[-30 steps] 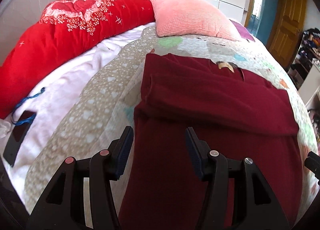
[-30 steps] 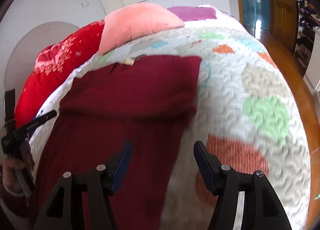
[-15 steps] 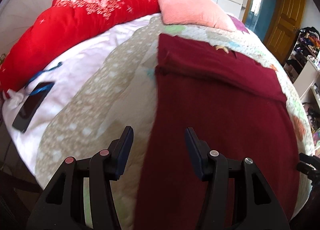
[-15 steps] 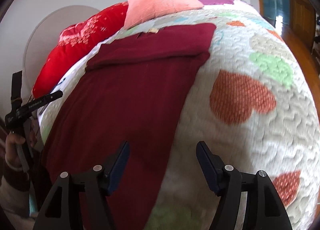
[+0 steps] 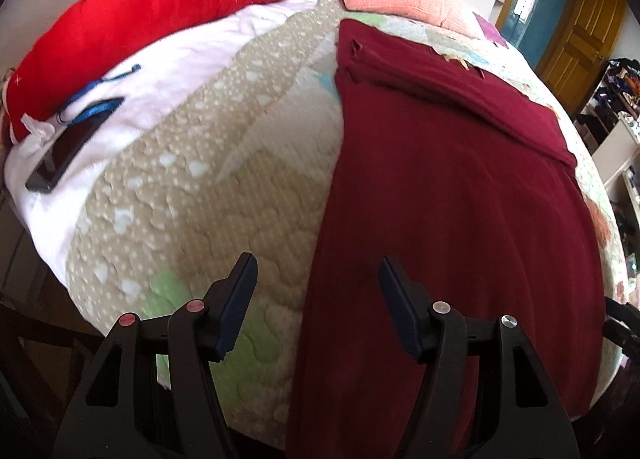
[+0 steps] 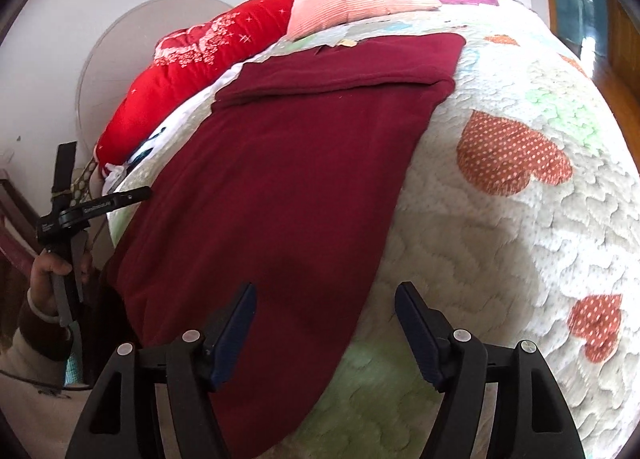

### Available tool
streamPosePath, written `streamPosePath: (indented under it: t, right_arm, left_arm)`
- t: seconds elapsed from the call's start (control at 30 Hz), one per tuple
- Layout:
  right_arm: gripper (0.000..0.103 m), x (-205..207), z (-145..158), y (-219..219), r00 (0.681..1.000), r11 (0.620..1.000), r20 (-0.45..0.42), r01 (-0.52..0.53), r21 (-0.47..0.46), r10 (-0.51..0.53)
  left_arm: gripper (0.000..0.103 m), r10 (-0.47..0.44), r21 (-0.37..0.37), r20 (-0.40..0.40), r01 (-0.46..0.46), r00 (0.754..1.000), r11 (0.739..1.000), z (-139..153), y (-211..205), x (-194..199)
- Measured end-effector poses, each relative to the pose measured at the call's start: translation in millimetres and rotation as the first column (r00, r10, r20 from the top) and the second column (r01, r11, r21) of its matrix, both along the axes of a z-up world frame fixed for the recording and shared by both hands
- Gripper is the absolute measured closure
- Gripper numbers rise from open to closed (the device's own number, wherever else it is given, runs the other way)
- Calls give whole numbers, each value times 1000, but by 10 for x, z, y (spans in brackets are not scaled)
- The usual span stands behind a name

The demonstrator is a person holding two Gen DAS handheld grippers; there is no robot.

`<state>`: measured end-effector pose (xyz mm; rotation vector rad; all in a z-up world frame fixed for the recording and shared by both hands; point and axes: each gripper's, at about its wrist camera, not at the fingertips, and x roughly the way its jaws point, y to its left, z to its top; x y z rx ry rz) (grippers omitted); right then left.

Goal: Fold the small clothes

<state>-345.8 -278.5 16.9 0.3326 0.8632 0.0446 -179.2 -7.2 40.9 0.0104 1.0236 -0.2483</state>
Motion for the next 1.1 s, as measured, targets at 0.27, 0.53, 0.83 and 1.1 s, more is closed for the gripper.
streamPosePath:
  t: [0.27, 0.53, 0.83, 1.1]
  right_arm:
    - [28, -208, -65, 69, 999, 997, 5, -53, 56, 52]
    - [25, -216, -105, 177, 997, 995, 19, -79, 65, 78]
    - [22, -215, -94, 198, 996, 992, 31, -89, 84, 87]
    - [16, -136, -106, 250, 992, 987, 57, -115, 109, 110]
  left_arm:
    - [39, -4, -9, -22, 4, 1000, 1000, -94, 74, -125]
    - [35, 0, 4, -13, 0, 1000, 1000, -108, 33, -151]
    - [31, 0, 12, -12, 0, 1000, 1000, -114, 8, -150]
    - [25, -4, 22, -17, 5, 1000, 1000, -139, -35, -121]
